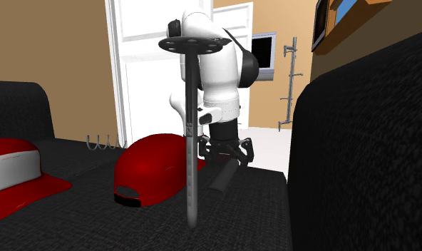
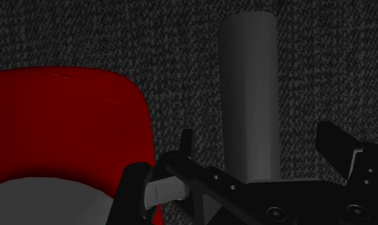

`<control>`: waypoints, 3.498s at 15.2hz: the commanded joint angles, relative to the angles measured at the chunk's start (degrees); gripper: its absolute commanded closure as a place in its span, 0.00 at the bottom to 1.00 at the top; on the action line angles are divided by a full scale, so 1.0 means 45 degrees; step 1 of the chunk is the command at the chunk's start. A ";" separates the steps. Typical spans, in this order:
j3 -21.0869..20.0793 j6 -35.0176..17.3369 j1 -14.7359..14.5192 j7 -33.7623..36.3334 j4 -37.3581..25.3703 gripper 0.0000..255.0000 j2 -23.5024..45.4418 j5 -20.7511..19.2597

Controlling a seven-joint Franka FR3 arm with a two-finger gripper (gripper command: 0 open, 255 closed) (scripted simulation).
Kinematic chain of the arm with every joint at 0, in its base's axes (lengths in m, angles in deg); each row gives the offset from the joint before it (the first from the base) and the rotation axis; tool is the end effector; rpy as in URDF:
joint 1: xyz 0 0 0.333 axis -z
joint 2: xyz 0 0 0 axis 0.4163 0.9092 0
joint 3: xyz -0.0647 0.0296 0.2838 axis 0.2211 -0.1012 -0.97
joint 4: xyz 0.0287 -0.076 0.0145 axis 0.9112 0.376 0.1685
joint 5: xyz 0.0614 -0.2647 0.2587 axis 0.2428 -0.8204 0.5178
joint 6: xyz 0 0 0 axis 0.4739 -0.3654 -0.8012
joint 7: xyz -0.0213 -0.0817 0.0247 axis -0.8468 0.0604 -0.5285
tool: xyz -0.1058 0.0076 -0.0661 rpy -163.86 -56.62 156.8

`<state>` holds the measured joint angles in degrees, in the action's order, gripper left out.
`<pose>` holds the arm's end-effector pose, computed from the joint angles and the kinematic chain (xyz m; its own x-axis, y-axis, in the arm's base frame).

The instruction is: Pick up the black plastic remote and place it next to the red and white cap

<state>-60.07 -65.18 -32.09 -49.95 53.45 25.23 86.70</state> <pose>0.4798 0.2172 0.2802 0.9596 -0.1853 -0.2118 -0.1944 -0.9807 -0.0227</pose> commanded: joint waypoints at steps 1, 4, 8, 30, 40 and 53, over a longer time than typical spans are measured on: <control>0.0001 -0.0008 0.0001 -0.0002 0.0004 0.00 0.0002 -0.0001; 0.0001 -0.0006 0.0001 -0.0002 0.0003 1.00 0.0001 0.0000; -0.0007 -0.0006 0.0000 -0.0002 0.0052 1.00 -0.0050 0.0018; -0.0022 0.2708 0.0116 0.0032 -0.1242 1.00 -0.1509 0.0297; 0.0002 0.4342 0.0164 0.0121 -0.2346 1.00 -0.2058 0.0380; 0.0318 0.5998 0.0491 -0.0350 -0.3101 1.00 -0.2912 0.0460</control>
<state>-59.19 -38.38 -30.43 -50.36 38.39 13.30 88.65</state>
